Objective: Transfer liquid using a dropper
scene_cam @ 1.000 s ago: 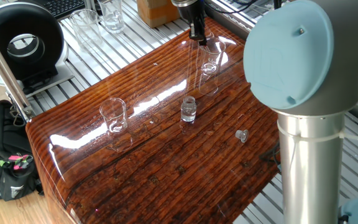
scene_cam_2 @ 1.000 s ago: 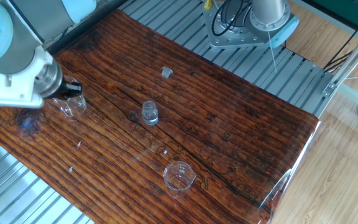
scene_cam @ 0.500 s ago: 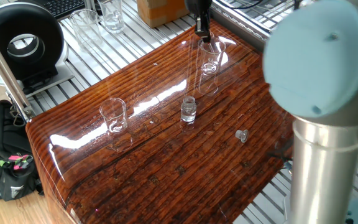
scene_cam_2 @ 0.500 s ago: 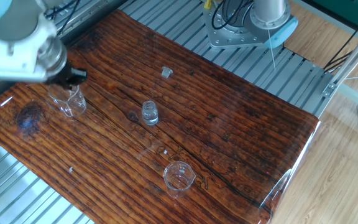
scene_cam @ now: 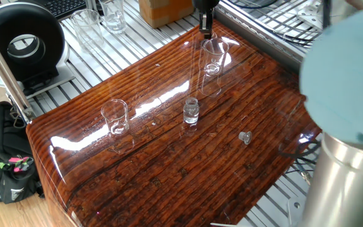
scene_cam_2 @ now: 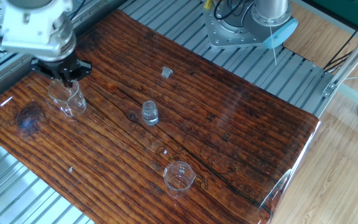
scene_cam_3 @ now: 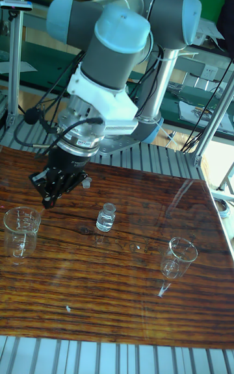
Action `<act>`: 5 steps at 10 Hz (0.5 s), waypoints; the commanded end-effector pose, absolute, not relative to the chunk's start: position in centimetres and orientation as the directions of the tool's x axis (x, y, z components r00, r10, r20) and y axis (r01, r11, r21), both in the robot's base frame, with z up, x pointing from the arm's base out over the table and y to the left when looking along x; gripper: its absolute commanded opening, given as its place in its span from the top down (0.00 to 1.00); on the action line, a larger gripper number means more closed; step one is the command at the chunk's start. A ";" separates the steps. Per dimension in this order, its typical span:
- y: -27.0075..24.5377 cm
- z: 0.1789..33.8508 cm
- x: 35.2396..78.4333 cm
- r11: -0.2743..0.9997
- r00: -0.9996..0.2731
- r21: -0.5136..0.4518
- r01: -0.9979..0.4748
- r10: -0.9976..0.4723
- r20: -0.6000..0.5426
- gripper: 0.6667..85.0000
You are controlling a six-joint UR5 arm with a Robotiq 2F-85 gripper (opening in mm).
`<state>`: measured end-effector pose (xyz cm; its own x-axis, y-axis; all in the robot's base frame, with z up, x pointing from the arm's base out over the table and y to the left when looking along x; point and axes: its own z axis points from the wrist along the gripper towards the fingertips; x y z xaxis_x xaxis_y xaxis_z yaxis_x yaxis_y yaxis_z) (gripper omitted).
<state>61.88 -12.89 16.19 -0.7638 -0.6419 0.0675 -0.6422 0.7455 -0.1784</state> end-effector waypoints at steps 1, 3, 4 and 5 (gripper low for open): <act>-12.3 17.3 63.9 0.722 -0.739 -0.248 -0.646 -0.673 -0.033 0.98; -12.2 17.4 63.1 0.728 -0.747 -0.242 -0.641 -0.664 -0.020 0.98; -12.4 17.4 62.4 0.732 -0.753 -0.233 -0.640 -0.658 0.001 0.98; -12.6 17.4 62.1 0.731 -0.752 -0.228 -0.643 -0.659 0.010 0.98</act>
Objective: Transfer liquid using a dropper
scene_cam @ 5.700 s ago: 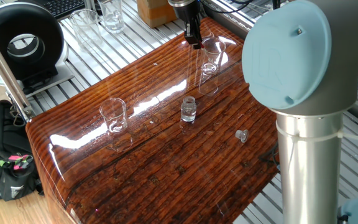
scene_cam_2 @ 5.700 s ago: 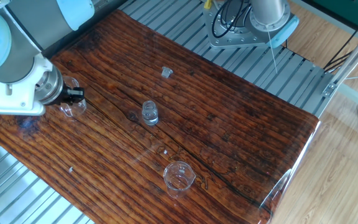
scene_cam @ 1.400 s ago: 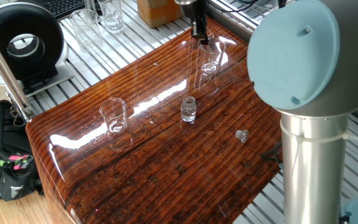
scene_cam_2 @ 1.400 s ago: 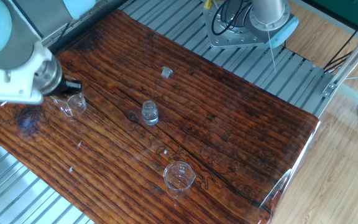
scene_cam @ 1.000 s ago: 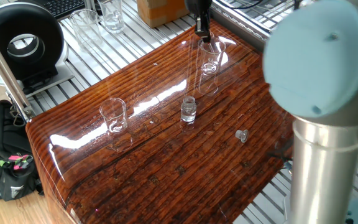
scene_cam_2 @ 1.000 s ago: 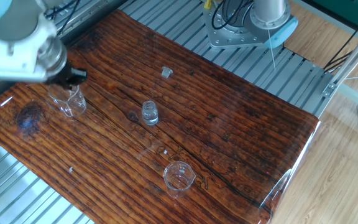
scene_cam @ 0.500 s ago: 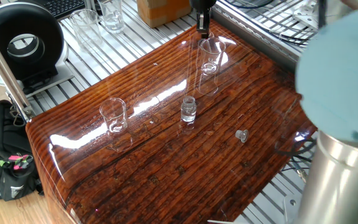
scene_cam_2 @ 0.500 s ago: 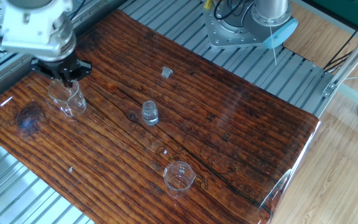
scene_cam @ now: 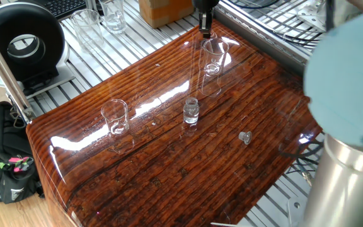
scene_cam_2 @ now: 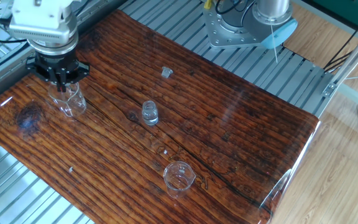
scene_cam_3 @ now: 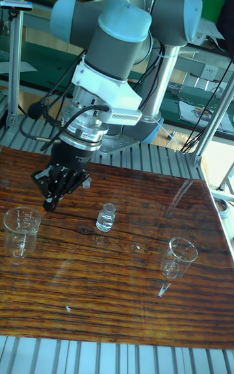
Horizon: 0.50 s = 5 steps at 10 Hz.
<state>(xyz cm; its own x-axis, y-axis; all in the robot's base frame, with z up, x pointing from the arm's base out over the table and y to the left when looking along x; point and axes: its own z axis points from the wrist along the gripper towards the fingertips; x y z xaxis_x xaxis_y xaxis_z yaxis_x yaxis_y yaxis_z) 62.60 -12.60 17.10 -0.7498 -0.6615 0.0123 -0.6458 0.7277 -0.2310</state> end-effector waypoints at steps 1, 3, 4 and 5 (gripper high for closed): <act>-12.5 17.5 61.6 0.733 -0.754 -0.218 -0.644 -0.657 0.015 0.99; -12.7 17.8 60.3 0.744 -0.770 -0.217 -0.632 -0.634 0.067 0.99; -12.8 17.9 60.4 0.741 -0.771 -0.230 -0.631 -0.632 0.078 0.99; -13.0 17.9 60.6 0.738 -0.770 -0.239 -0.631 -0.634 0.078 0.99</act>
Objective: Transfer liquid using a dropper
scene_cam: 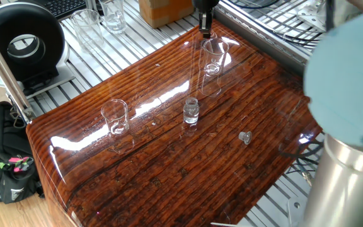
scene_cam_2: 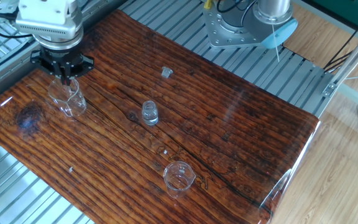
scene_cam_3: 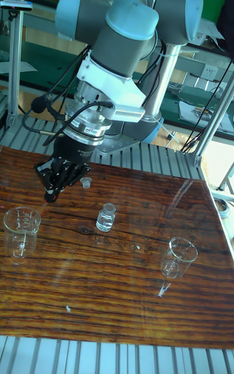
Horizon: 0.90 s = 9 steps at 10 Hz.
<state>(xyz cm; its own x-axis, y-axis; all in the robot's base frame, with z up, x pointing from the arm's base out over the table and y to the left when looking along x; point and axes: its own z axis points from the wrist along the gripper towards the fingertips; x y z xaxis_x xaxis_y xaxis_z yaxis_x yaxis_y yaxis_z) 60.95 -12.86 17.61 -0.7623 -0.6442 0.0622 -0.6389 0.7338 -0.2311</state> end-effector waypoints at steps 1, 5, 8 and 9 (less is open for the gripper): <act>-13.0 17.9 60.9 0.730 -0.763 -0.245 -0.638 -0.643 0.071 0.99; -11.8 17.7 61.3 0.704 -0.727 -0.219 -0.676 -0.685 0.042 0.99; -12.8 17.8 60.1 0.679 -0.708 -0.212 -0.703 -0.698 0.110 0.99; -12.8 17.8 60.0 0.678 -0.707 -0.210 -0.704 -0.699 0.113 0.99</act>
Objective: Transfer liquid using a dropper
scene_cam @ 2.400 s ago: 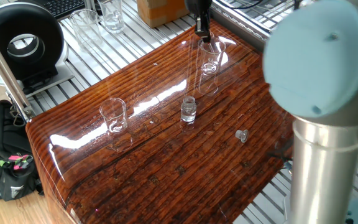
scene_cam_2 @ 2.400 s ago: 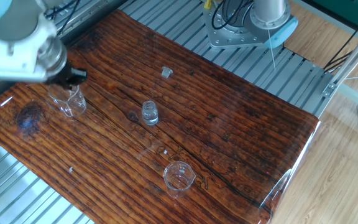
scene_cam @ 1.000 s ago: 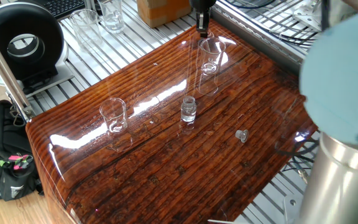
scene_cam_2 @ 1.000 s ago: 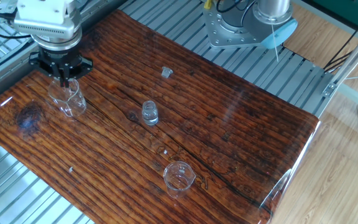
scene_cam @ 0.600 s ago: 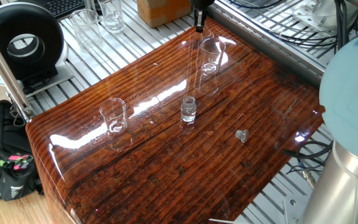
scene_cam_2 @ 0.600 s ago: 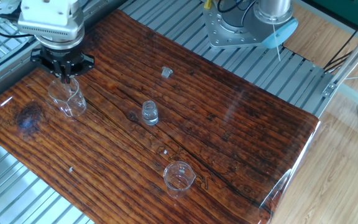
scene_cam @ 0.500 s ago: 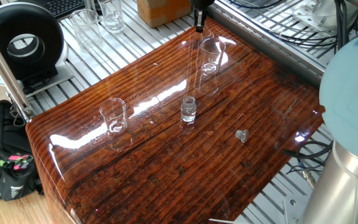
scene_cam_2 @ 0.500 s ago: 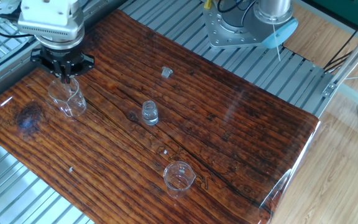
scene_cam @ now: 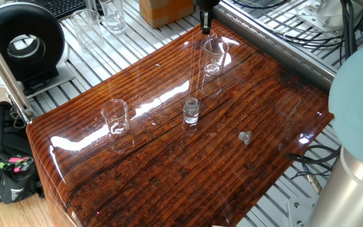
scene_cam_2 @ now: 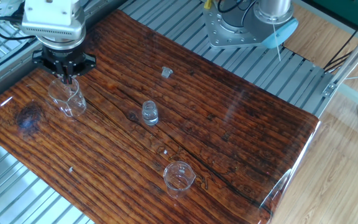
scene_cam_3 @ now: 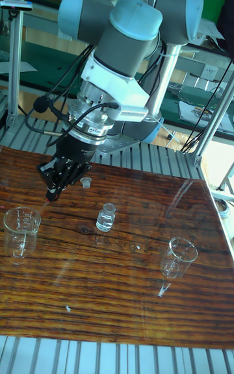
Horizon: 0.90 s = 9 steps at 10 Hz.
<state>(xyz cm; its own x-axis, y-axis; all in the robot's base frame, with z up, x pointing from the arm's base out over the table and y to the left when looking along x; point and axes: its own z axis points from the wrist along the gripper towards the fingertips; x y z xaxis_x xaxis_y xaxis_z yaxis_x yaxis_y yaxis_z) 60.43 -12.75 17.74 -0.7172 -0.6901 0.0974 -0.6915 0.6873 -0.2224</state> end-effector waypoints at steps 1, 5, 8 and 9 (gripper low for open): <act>-12.6 18.0 59.7 0.685 -0.711 -0.202 -0.700 -0.694 0.109 0.99; -11.5 20.4 58.4 0.712 -0.742 -0.217 -0.668 -0.657 0.129 0.99; -9.2 23.3 57.4 0.732 -0.773 -0.255 -0.632 -0.616 0.149 0.99; -8.4 24.0 57.1 0.736 -0.782 -0.269 -0.621 -0.606 0.146 0.99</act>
<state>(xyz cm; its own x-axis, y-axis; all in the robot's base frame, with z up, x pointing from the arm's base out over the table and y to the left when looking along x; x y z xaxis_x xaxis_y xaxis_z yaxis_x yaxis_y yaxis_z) 57.93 -10.30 21.94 -0.7576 -0.6358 0.1477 -0.6509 0.7189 -0.2439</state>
